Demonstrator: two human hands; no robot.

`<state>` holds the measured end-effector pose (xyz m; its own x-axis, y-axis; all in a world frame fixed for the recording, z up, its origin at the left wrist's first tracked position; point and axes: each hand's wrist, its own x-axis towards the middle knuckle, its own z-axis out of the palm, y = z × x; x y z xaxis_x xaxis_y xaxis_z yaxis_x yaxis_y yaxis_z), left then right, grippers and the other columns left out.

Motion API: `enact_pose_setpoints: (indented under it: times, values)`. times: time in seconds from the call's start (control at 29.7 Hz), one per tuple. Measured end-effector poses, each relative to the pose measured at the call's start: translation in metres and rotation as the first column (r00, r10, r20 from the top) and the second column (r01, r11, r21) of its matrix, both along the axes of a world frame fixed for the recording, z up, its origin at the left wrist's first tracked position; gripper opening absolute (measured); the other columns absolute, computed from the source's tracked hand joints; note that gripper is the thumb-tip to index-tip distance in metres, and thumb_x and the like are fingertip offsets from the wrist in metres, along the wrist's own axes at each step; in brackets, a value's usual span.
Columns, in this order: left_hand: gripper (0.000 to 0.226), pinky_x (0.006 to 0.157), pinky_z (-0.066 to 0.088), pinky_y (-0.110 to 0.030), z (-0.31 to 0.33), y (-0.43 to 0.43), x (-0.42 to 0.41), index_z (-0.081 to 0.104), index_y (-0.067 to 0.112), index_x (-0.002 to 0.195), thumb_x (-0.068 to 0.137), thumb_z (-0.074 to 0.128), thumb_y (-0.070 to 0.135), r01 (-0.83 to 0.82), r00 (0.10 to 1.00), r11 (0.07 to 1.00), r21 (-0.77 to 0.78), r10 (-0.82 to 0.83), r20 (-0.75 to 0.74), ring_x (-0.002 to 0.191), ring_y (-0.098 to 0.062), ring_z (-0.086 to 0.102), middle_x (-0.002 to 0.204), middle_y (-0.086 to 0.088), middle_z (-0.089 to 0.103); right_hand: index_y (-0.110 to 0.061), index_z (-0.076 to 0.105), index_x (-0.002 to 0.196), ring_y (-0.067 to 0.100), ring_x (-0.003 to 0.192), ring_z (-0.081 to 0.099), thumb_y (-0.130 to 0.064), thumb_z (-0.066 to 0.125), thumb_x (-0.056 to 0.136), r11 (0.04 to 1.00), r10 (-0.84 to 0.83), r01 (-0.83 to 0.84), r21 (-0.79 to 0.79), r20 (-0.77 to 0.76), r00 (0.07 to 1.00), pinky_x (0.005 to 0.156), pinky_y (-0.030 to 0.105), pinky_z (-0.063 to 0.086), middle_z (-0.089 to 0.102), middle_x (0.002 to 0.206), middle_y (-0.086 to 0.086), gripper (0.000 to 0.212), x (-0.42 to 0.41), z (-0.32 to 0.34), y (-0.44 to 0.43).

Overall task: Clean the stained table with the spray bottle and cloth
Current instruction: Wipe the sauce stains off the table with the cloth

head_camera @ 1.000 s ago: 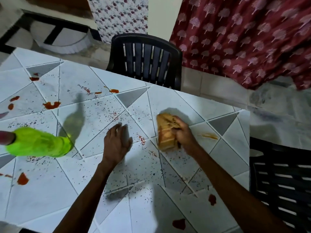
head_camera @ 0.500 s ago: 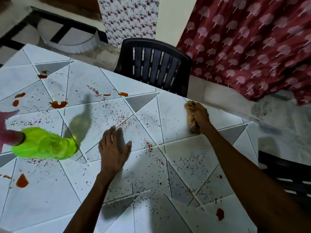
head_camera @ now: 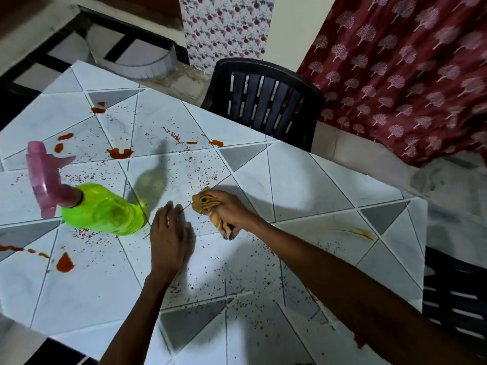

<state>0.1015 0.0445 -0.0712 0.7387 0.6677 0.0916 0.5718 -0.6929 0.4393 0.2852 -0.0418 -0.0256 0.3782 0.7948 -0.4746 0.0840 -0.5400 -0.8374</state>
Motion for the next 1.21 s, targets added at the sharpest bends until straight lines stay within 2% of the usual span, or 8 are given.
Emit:
enact_pose_setpoints:
  times: [0.13,0.27,0.47,0.54,0.64,0.81,1.01,1.21]
  values:
    - [0.056,0.111,0.036,-0.047,0.003,-0.012,0.005,0.051,0.001,0.136,0.096,0.040,0.039,-0.008,1.000,1.000,-0.028,0.009,0.005,0.133,-0.039,0.042,0.144,-0.022,0.048,-0.012,0.062,0.124,0.033,0.096,0.068,0.013,0.053,0.087,0.976,-0.171,0.191,0.107,-0.169,0.971,0.086,0.043,0.056,0.067,0.115,0.013,0.046,0.012,0.026,-0.045]
    - [0.060,0.113,0.032,-0.046,-0.005,-0.019,0.014,0.046,0.006,0.143,0.098,0.037,0.045,-0.013,1.000,0.998,-0.066,0.012,-0.026,0.139,-0.036,0.037,0.150,-0.017,0.043,-0.007,0.058,0.126,0.015,0.080,0.072,0.020,0.044,0.088,0.854,-0.458,0.505,0.127,-0.280,0.844,0.072,0.029,0.061,0.069,0.106,0.007,0.049,0.061,0.047,-0.085]
    - [0.056,0.114,0.030,-0.054,-0.005,0.001,-0.001,0.038,0.002,0.148,0.100,0.039,0.032,-0.071,0.997,0.995,-0.070,0.070,-0.012,0.143,-0.038,0.032,0.154,-0.020,0.037,-0.032,0.069,0.102,0.031,0.102,0.069,-0.002,0.052,0.089,0.704,-0.709,0.708,0.056,0.101,0.697,0.089,0.043,0.058,0.069,0.103,0.002,0.036,0.163,0.013,-0.014]
    - [0.055,0.116,0.028,-0.053,-0.004,-0.007,0.001,0.038,0.002,0.148,0.101,0.037,0.030,-0.053,0.999,0.994,-0.100,0.053,-0.005,0.144,-0.037,0.030,0.155,-0.019,0.035,-0.032,0.067,0.087,0.028,0.096,0.068,-0.013,0.056,0.091,0.762,-0.637,0.647,0.015,0.200,0.745,0.090,0.045,0.058,0.067,0.095,0.000,0.022,0.178,-0.001,-0.001]
    - [0.055,0.117,0.028,-0.049,-0.005,-0.006,0.003,0.038,0.001,0.148,0.102,0.036,0.031,-0.031,0.999,0.992,-0.125,0.033,0.007,0.144,-0.036,0.030,0.154,-0.020,0.037,-0.019,0.070,0.092,0.017,0.081,0.060,-0.021,0.064,0.093,0.881,-0.463,0.472,0.022,0.239,0.853,0.072,0.028,0.048,0.066,0.091,-0.001,0.007,0.153,0.006,0.041]
    - [0.061,0.118,0.029,-0.047,-0.004,0.000,-0.012,0.041,-0.005,0.144,0.100,0.028,0.035,-0.035,0.996,0.983,-0.183,0.049,0.072,0.141,-0.038,0.036,0.150,-0.022,0.041,-0.014,0.070,0.115,0.032,0.083,0.067,-0.013,0.056,0.092,0.977,-0.213,0.207,0.048,0.190,0.959,0.071,0.046,0.053,0.073,0.101,0.007,0.027,0.063,-0.003,0.081]
    - [0.070,0.117,0.030,-0.046,-0.004,-0.007,-0.032,0.040,-0.007,0.144,0.095,0.033,0.042,-0.024,0.992,0.970,-0.242,0.053,0.114,0.141,-0.036,0.036,0.150,-0.022,0.041,-0.021,0.065,0.121,0.030,0.101,0.067,-0.013,0.051,0.086,0.986,0.168,-0.167,-0.019,0.144,0.975,0.089,0.048,0.056,0.070,0.112,0.008,0.039,-0.021,-0.009,0.052]
    - [0.055,0.117,0.031,-0.037,0.002,-0.021,-0.035,0.045,-0.001,0.142,0.097,0.035,0.029,0.001,0.997,0.973,-0.231,0.018,0.078,0.137,-0.034,0.042,0.146,-0.017,0.047,-0.018,0.066,0.119,0.025,0.100,0.066,0.012,0.055,0.087,0.996,-0.025,0.035,0.082,-0.120,0.992,0.090,0.038,0.056,0.070,0.114,0.011,0.045,-0.029,0.007,-0.020]
